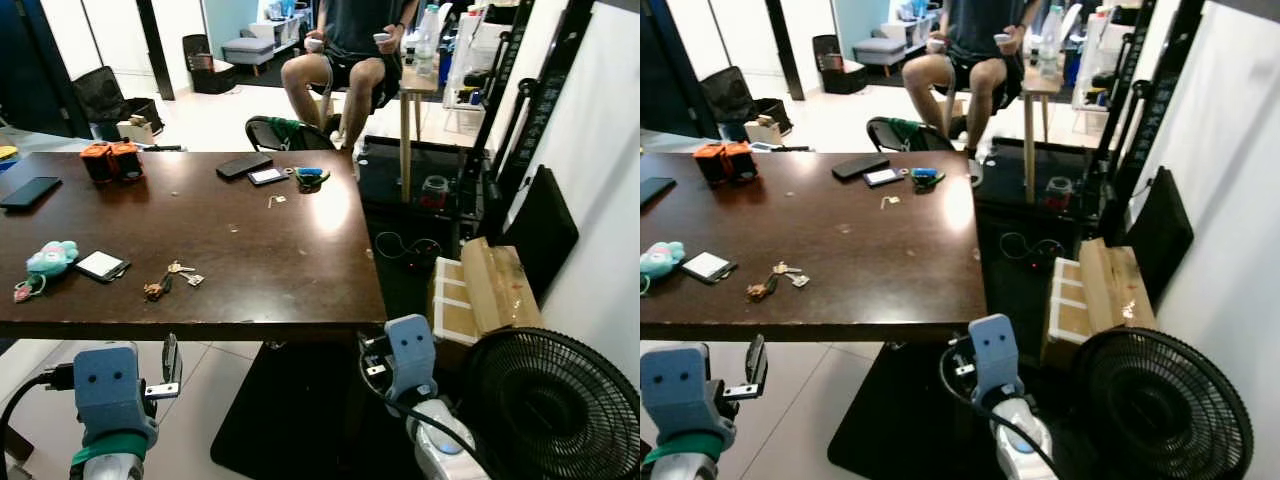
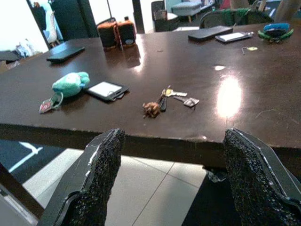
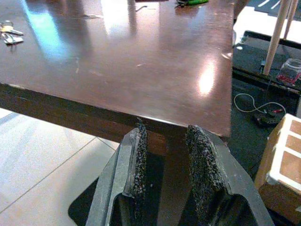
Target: Hang keys on a hook
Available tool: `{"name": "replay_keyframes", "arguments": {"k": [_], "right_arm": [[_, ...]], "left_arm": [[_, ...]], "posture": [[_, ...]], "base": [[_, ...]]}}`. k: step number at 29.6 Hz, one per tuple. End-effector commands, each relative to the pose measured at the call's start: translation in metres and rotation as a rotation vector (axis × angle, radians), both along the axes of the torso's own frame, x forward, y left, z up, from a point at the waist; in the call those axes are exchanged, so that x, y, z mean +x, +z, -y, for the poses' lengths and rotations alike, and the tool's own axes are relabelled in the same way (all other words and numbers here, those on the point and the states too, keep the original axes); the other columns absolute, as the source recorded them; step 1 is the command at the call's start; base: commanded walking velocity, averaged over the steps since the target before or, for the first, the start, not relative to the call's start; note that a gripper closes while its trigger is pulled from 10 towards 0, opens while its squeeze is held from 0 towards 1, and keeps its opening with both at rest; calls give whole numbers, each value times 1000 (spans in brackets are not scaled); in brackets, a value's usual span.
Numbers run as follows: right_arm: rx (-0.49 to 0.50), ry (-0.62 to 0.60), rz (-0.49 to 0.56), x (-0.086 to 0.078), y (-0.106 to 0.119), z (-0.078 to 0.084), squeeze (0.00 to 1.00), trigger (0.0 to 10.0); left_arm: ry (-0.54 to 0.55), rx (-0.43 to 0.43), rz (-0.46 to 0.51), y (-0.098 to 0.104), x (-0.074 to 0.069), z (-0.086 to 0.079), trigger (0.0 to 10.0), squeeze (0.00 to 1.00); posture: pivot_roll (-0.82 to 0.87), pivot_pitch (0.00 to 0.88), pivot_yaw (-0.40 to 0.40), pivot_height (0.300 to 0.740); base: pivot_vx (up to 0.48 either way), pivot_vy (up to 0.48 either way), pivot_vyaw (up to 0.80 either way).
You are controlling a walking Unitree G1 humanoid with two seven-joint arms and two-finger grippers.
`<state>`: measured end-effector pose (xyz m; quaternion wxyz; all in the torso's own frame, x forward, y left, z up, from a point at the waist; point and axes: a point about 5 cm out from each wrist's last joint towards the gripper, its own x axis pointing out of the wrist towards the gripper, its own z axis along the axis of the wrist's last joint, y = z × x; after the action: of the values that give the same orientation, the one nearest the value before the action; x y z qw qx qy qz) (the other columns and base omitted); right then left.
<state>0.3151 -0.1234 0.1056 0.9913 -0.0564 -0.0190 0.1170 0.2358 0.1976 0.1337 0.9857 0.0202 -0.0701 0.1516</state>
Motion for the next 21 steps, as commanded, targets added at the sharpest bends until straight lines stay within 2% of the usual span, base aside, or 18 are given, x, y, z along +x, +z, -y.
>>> {"name": "replay_keyframes", "arguments": {"k": [1, 7, 9, 21], "right_arm": [[4, 1, -19, -1, -5, -1, 0, 10000], [7, -3, -35, -2, -9, 3, 0, 10000], [6, -4, -38, -2, -10, 5, 0, 10000], [3, 1, -48, -1, -13, 8, 0, 10000]], "left_arm": [[3, 0, -27, -4, -4, -2, 10000, 0], [-2, -16, -44, -10, -6, 2, 10000, 0], [-1, -26, -44, -11, -6, 4, 10000, 0], [-9, -41, -38, -12, -6, 8, 10000, 0]], "posture": [[-89, 18, 111, 740], [-107, 3, 88, 740], [-110, 0, 82, 740], [-117, 0, 77, 740]], "base": [[0, 0, 0], [0, 0, 0], [0, 274, 0], [0, 435, 0]]}}
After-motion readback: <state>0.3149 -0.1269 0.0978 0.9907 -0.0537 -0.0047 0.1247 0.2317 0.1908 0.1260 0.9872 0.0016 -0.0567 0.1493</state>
